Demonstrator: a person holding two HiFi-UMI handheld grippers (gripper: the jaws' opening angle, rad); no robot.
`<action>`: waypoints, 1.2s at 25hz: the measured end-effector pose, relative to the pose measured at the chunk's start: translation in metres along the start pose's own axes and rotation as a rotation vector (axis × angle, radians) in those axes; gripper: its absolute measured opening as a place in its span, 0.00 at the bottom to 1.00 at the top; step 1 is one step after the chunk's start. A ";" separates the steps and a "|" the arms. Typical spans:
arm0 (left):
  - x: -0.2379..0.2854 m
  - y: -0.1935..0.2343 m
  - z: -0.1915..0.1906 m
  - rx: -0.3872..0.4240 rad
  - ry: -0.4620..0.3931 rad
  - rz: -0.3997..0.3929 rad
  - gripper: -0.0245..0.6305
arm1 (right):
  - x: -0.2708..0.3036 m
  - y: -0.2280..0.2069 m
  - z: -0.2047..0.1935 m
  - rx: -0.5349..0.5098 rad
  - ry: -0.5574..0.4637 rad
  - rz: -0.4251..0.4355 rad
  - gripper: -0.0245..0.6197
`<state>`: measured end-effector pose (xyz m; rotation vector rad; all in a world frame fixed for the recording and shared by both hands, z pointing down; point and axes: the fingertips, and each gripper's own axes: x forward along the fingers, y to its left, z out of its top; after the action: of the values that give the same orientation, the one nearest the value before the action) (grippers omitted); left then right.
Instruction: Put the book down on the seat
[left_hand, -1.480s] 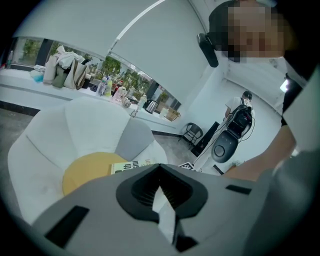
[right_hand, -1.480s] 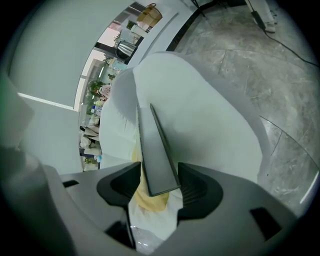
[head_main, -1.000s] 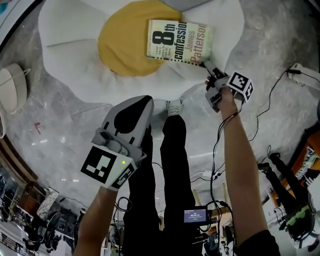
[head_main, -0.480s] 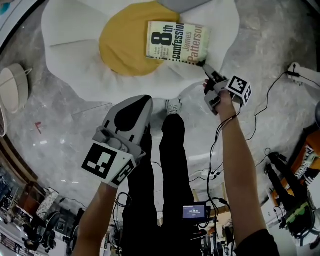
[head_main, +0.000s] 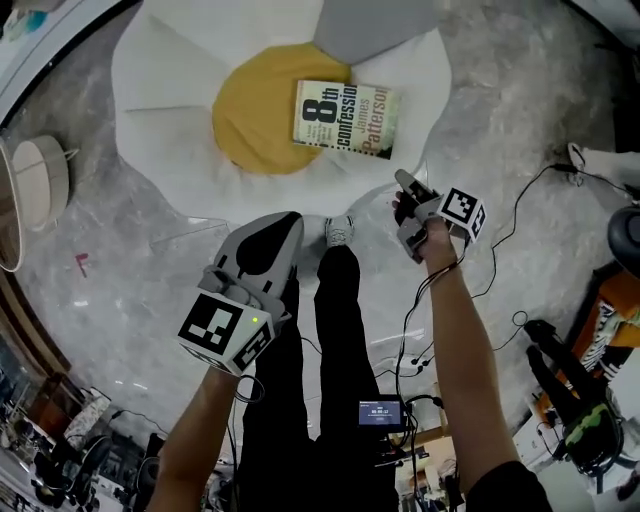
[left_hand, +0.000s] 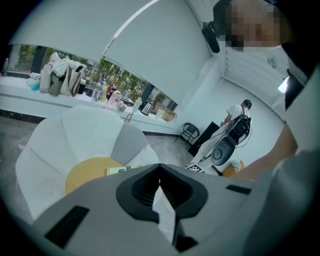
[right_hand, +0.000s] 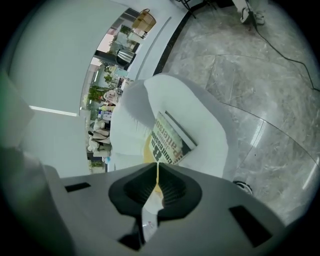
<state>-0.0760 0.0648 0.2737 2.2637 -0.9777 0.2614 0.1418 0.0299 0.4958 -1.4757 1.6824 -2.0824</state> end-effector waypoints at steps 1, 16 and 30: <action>-0.003 -0.002 0.005 0.001 -0.004 0.001 0.05 | -0.005 0.007 -0.004 0.002 0.008 0.011 0.07; -0.054 -0.038 0.056 0.003 -0.053 -0.005 0.05 | -0.075 0.125 -0.051 -0.056 0.041 0.162 0.06; -0.103 -0.096 0.124 0.021 -0.130 -0.024 0.05 | -0.174 0.273 -0.060 -0.319 -0.006 0.258 0.06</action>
<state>-0.0894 0.0950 0.0893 2.3344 -1.0167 0.1161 0.0631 0.0679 0.1786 -1.2466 2.1503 -1.7388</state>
